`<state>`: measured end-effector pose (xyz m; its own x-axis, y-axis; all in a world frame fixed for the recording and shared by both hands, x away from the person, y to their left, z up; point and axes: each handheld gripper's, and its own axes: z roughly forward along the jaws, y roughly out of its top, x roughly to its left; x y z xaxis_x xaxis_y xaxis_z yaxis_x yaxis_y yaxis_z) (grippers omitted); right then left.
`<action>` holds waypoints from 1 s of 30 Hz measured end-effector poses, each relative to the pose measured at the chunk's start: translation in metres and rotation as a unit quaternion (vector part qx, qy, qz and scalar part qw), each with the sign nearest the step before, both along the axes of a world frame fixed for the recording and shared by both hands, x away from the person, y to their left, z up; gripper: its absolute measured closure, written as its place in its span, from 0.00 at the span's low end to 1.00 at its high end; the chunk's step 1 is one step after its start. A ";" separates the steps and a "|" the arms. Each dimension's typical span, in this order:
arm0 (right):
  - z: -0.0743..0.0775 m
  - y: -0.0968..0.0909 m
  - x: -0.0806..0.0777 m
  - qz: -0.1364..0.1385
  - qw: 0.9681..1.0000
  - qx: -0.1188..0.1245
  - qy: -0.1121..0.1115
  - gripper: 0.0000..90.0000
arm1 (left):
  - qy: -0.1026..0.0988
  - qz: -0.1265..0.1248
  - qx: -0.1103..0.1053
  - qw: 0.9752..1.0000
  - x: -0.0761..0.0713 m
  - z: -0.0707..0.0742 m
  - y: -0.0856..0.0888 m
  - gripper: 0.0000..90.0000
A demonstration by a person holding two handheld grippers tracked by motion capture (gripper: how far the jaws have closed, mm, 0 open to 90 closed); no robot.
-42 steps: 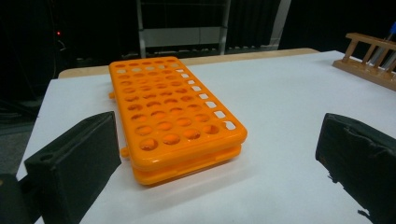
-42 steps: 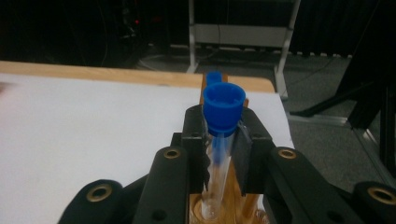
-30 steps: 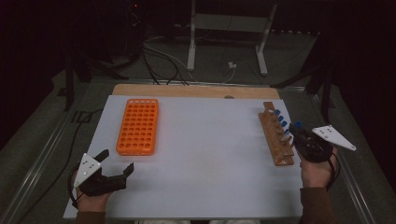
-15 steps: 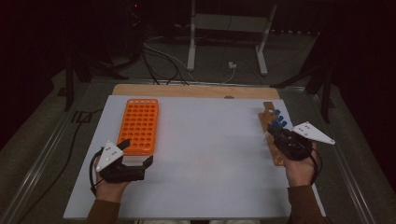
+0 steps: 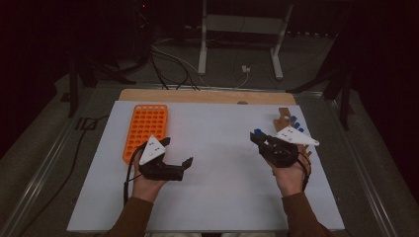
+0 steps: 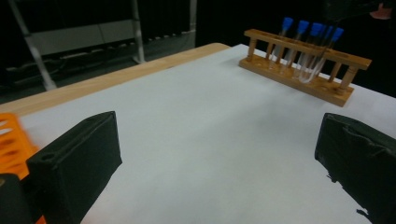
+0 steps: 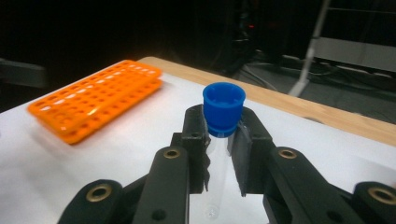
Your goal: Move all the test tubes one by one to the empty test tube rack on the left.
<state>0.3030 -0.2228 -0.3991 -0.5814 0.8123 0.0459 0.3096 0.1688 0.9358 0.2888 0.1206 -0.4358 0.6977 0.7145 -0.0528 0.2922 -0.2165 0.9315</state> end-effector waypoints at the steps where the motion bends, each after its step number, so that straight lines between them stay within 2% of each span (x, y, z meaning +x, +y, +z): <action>1: 0.001 0.005 0.000 0.006 1.000 0.000 -0.001 0.85 | 0.000 0.000 0.000 1.000 0.000 0.000 0.000 0.02; 2: 0.001 0.009 0.000 0.013 1.000 0.000 0.000 0.85 | 0.000 -0.011 0.003 1.000 0.002 0.000 -0.007 0.03; 4: 0.002 0.019 0.000 0.024 1.000 -0.002 0.000 0.85 | 0.001 -0.017 0.002 1.000 0.004 0.001 -0.011 0.05; 5: 0.002 0.023 0.000 0.030 1.000 -0.003 0.001 0.85 | 0.000 -0.031 0.004 1.000 0.005 0.001 -0.017 0.07; 7: 0.002 0.032 0.000 0.041 0.999 -0.003 0.002 0.85 | 0.000 -0.036 0.006 0.999 0.006 0.001 -0.021 0.09; 10: 0.002 0.042 0.001 0.057 0.998 0.003 0.006 0.85 | 0.007 -0.057 0.006 0.998 0.010 -0.001 -0.034 0.19; 12: 0.002 0.046 0.001 0.060 0.998 0.005 0.008 0.85 | 0.005 -0.054 0.010 0.998 0.010 -0.001 -0.037 0.21; 19: 0.001 0.068 0.001 0.091 0.996 0.014 0.018 0.85 | -0.002 -0.071 0.011 0.997 0.014 0.002 -0.053 0.42; 20: 0.001 0.070 0.001 0.095 0.995 0.014 0.019 0.85 | -0.001 -0.080 0.008 0.997 0.015 0.002 -0.056 0.46; 22: -0.001 0.074 0.000 0.100 0.995 0.016 0.022 0.85 | -0.001 -0.083 0.010 0.996 0.016 0.002 -0.058 0.50; 23: -0.001 0.075 0.000 0.104 0.994 0.016 0.022 0.85 | -0.001 -0.093 0.008 0.996 0.016 0.002 -0.060 0.53; 30: -0.003 0.081 -0.001 0.115 0.993 0.017 0.029 0.85 | -0.001 -0.097 0.005 0.995 0.018 0.002 -0.063 0.71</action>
